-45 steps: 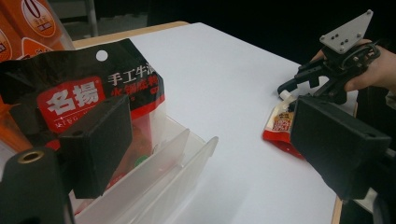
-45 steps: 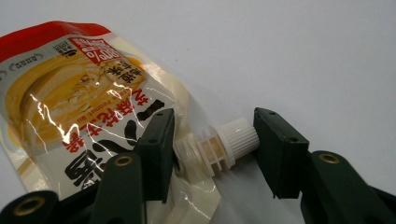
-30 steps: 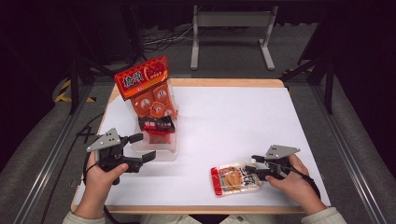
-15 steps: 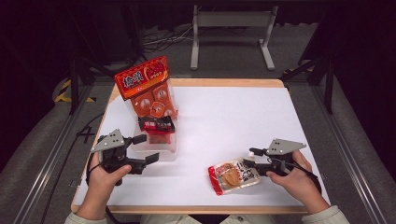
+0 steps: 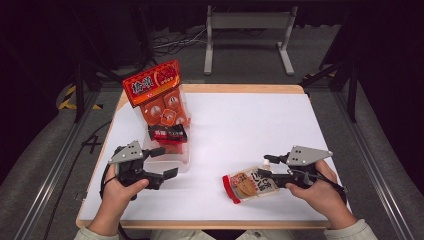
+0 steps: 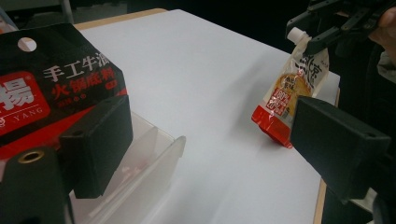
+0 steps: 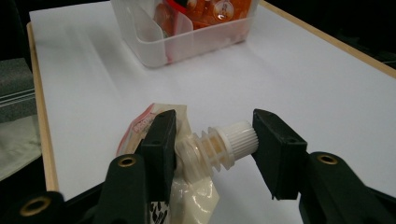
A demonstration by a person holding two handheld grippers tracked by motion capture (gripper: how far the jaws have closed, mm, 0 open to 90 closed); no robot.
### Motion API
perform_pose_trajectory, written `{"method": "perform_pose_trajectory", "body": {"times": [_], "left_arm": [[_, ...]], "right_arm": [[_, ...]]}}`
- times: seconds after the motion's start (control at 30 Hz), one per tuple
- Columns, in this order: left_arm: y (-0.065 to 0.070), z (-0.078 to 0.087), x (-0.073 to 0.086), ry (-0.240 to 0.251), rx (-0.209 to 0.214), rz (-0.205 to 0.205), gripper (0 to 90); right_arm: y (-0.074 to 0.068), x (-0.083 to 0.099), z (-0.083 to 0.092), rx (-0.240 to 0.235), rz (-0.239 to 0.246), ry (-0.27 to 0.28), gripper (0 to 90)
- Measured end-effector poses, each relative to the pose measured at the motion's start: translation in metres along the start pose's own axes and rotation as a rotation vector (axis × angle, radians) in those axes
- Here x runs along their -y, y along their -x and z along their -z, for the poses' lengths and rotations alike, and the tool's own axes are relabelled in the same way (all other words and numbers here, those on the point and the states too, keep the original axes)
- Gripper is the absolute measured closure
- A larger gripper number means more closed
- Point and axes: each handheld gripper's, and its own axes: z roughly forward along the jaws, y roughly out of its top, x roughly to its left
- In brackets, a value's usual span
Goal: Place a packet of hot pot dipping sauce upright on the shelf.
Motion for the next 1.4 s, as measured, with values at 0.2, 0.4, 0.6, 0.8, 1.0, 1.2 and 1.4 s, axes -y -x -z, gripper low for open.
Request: {"method": "perform_pose_trajectory", "body": {"times": [0.2, 0.4, 0.6, 0.8, 1.0, 1.2, 1.4], "left_arm": [[0.003, -0.004, -0.002, -0.008, 0.014, -0.003, 14.4], [0.004, -0.006, -0.002, -0.011, 0.021, -0.012, 14.6], [0.006, -0.011, -0.003, -0.018, 0.031, -0.017, 14.8], [0.012, -0.018, -0.010, -0.016, 0.047, -0.047, 14.9], [0.018, -0.026, -0.016, 0.007, 0.075, -0.061, 15.5], [0.024, -0.035, -0.022, -0.004, 0.104, -0.087, 15.6], [0.027, -0.041, -0.023, 0.012, 0.142, -0.091, 13.9]], "right_arm": [[-0.005, -0.013, 0.001, -0.021, 0.040, 0.016, 52.4], [-0.005, -0.023, -0.001, -0.042, 0.067, 0.021, 52.5], [-0.003, -0.032, -0.001, -0.045, 0.089, 0.017, 52.4], [-0.003, -0.044, -0.006, -0.072, 0.102, 0.016, 52.4], [-0.005, -0.056, -0.013, -0.100, 0.128, 0.013, 52.4], [-0.009, -0.070, -0.019, -0.124, 0.160, 0.011, 52.4], [-0.013, -0.082, -0.027, -0.151, 0.193, 0.014, 52.4]]}}
